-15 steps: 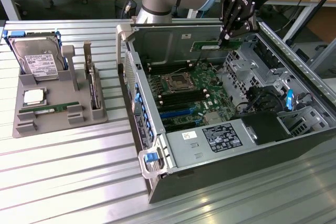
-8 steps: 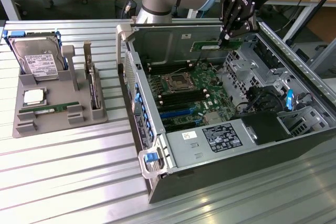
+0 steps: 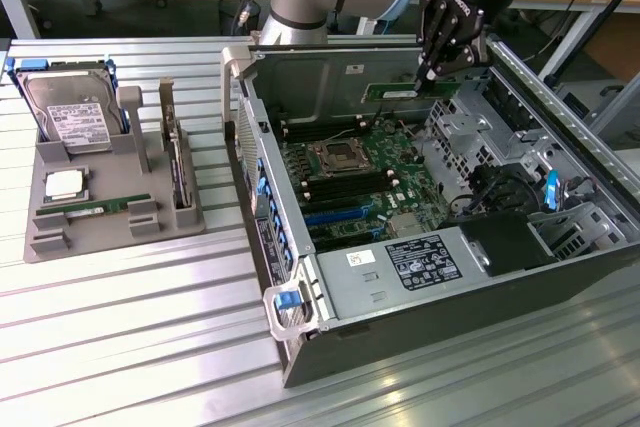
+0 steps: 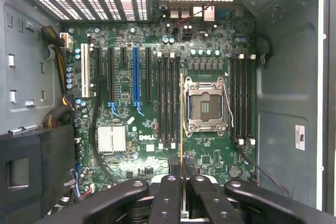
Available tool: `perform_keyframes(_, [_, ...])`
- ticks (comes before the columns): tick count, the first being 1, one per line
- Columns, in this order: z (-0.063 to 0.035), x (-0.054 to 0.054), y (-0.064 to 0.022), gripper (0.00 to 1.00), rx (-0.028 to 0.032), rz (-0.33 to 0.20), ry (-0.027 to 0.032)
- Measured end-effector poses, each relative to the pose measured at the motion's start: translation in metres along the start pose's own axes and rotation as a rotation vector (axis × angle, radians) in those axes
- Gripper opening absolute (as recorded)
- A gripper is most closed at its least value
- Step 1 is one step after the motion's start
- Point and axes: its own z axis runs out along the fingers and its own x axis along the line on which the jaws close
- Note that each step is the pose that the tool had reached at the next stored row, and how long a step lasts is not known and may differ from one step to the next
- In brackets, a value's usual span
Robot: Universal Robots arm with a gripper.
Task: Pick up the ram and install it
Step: 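Insert the ram into the slot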
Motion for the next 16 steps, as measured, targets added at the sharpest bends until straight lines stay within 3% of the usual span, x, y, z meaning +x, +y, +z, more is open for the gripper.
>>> perform_keyframes(16, [0.0129, 0.002, -0.0006, 0.13, 0.0000, 0.000, 0.0000])
